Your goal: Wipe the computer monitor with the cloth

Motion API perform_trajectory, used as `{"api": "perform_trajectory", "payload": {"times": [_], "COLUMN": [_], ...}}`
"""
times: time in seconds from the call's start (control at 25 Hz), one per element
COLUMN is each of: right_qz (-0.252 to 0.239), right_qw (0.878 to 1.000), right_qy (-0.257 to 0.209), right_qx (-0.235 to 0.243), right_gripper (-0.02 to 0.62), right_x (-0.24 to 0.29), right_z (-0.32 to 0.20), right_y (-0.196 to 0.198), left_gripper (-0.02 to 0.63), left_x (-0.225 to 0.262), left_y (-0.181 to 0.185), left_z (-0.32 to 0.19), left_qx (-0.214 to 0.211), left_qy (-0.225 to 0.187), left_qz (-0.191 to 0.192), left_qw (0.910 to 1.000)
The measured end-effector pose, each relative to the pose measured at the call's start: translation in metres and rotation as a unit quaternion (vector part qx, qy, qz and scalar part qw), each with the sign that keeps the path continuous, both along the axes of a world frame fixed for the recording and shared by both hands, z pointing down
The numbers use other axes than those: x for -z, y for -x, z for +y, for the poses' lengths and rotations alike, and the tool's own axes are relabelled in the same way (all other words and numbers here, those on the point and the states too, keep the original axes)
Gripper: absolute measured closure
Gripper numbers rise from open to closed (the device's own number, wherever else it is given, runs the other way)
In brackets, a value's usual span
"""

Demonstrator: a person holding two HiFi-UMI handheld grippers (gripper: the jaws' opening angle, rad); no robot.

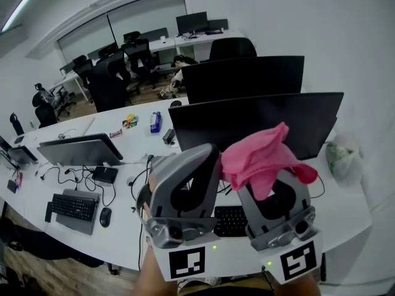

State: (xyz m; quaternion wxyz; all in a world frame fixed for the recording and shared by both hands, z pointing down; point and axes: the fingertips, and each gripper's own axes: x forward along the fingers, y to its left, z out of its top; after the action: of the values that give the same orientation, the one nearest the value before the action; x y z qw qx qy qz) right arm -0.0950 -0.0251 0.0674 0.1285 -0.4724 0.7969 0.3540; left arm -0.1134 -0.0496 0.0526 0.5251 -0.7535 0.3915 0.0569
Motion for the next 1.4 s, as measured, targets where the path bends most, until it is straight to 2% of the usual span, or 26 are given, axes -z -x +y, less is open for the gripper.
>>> {"api": "perform_trajectory", "payload": {"times": [0.28, 0.48, 0.64, 0.92, 1.12, 1.4], "right_qz": [-0.013, -0.014, -0.013, -0.006, 0.001, 0.001], "right_qw": [0.999, 0.998, 0.996, 0.996, 0.995, 0.992], "right_qy": [0.002, 0.006, 0.018, 0.042, 0.056, 0.089], "right_qx": [0.037, 0.067, 0.084, 0.079, 0.081, 0.093], "right_gripper": [0.531, 0.531, 0.531, 0.531, 0.531, 0.531], "right_x": [-0.005, -0.008, -0.013, -0.022, -0.027, -0.037], "right_z": [-0.015, -0.031, -0.053, -0.102, -0.129, -0.159], "right_y": [-0.024, -0.020, -0.003, 0.035, 0.058, 0.074], "left_gripper": [0.600, 0.600, 0.600, 0.601, 0.600, 0.600], "left_x": [-0.002, -0.008, -0.015, -0.021, -0.020, -0.030], "left_y": [-0.024, -0.022, -0.007, 0.030, 0.049, 0.066], "left_z": [-0.013, -0.029, -0.055, -0.106, -0.128, -0.156], "left_qx": [0.039, 0.069, 0.086, 0.092, 0.090, 0.106], "left_qy": [-0.004, 0.001, 0.015, 0.024, 0.017, 0.035], "left_qz": [-0.004, -0.010, -0.014, -0.012, -0.009, -0.014], "left_qw": [0.9992, 0.9976, 0.9961, 0.9954, 0.9958, 0.9937]}}
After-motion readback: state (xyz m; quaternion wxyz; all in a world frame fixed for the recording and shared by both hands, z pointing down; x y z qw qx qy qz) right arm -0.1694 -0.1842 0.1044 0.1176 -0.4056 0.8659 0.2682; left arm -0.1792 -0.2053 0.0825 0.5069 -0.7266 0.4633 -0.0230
